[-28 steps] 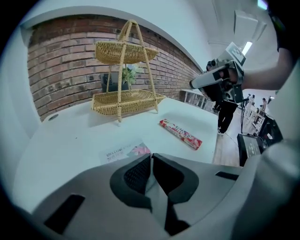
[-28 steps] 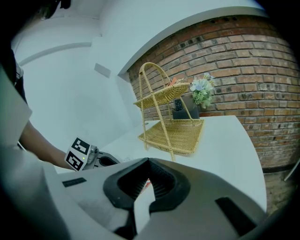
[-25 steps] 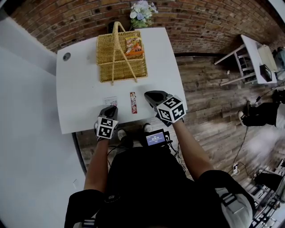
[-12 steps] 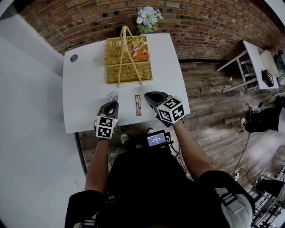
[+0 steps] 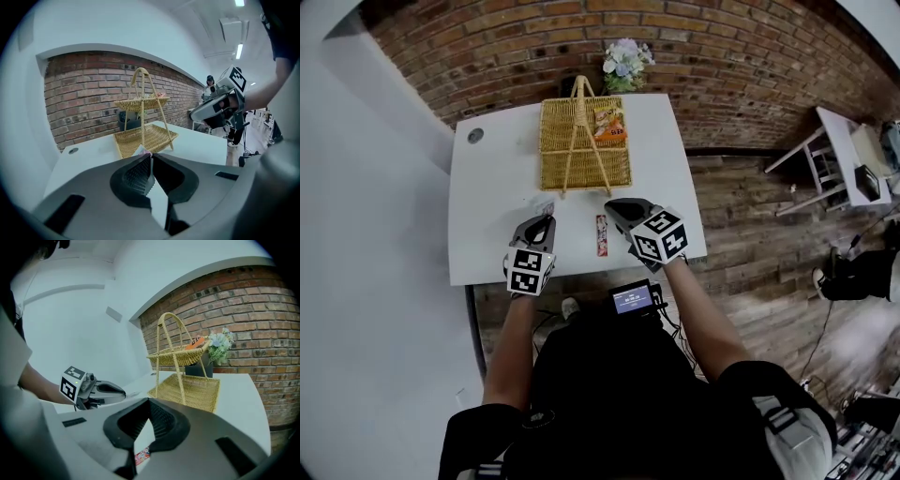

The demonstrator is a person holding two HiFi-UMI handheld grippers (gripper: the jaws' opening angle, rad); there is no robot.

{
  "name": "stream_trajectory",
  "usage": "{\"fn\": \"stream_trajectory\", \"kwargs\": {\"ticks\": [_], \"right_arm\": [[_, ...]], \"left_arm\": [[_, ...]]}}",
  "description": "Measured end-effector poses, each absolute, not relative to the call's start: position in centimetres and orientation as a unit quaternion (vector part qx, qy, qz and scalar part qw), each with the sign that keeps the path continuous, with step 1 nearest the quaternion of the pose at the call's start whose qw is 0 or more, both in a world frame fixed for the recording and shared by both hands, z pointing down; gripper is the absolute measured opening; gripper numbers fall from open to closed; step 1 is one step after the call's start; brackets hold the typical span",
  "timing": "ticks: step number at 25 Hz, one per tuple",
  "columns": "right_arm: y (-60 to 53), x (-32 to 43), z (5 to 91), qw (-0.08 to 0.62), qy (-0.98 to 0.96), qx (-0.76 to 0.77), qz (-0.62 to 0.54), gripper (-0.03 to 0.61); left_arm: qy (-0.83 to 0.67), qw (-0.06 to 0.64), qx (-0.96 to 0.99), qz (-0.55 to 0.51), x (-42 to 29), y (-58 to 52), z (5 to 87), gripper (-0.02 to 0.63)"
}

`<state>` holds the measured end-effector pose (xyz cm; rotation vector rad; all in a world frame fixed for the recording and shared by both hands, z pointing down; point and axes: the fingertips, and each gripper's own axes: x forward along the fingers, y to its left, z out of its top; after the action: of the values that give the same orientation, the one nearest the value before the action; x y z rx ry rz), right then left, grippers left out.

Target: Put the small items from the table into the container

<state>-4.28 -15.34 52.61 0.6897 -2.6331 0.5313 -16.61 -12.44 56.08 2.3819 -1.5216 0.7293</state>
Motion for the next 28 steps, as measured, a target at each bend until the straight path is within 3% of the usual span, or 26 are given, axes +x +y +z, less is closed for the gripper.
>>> {"fn": "stream_trajectory", "kwargs": {"ticks": [28], "right_arm": [[-20.0, -3.4, 50.7, 0.171, -0.933, 0.267, 0.171, 0.014]], "left_arm": [[-0.513, 0.049, 0.817, 0.258, -17.5, -19.8, 52.3, 0.025]]}}
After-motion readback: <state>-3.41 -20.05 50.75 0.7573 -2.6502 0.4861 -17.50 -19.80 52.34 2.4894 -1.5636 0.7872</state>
